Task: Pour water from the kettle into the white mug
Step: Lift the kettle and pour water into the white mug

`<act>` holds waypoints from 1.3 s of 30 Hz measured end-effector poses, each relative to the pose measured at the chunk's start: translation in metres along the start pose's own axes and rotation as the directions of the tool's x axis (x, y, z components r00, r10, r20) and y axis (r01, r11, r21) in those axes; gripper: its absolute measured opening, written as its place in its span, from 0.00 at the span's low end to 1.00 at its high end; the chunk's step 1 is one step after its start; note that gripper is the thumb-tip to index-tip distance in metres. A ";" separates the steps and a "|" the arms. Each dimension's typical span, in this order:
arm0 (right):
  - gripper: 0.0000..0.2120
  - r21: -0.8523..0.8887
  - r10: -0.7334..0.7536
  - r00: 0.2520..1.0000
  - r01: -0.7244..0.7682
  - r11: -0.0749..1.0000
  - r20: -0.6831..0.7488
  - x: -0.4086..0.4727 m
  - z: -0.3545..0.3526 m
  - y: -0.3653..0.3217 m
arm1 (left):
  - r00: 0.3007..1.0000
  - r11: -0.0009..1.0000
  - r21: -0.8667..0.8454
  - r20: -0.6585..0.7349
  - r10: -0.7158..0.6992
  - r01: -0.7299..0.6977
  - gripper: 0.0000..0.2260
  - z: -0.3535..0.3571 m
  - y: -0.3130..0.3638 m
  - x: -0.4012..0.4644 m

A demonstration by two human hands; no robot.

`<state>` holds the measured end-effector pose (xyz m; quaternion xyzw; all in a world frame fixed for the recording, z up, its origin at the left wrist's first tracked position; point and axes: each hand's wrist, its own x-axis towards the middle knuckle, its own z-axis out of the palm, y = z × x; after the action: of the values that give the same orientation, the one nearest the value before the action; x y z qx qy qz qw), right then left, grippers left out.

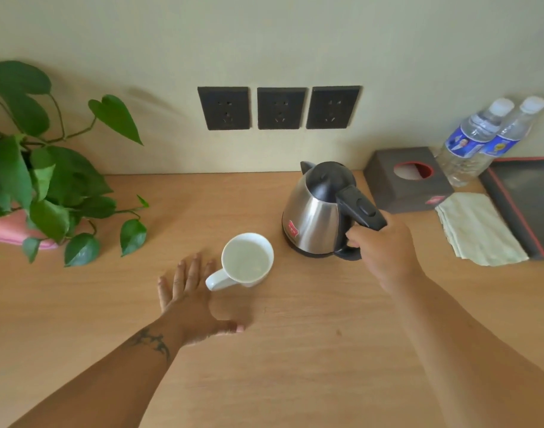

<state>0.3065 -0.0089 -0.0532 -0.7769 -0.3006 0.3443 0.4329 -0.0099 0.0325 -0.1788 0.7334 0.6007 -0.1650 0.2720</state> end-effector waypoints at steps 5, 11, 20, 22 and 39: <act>0.11 -0.021 -0.036 0.996 0.038 0.999 0.087 -0.008 -0.017 -0.007 | 1.000 1.000 0.028 0.004 -0.011 0.011 0.69 -0.001 0.001 -0.001; 0.18 -0.204 -0.100 0.974 0.142 0.969 0.201 -0.025 -0.041 -0.022 | 1.000 1.000 0.031 -0.022 0.000 0.001 0.69 0.001 0.001 -0.002; 0.12 -0.333 -0.110 0.949 0.211 0.919 0.296 -0.051 -0.051 -0.030 | 0.972 0.989 0.129 -0.213 0.096 -0.069 0.61 0.018 -0.004 -0.009; 0.15 -0.330 -0.117 0.938 0.229 0.916 0.327 -0.057 -0.050 -0.033 | 0.964 0.987 0.143 -0.245 0.102 -0.068 0.59 0.021 -0.004 -0.011; 0.13 -0.513 -0.072 0.931 0.261 0.818 0.359 -0.075 -0.033 -0.056 | 0.921 0.995 -0.005 -0.378 0.089 -0.098 0.52 0.026 -0.009 -0.019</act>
<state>0.2802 -0.0567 0.0293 -0.7717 -0.5213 0.3256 0.1636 -0.0204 0.0033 -0.1901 0.7760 0.6080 -0.0003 0.1678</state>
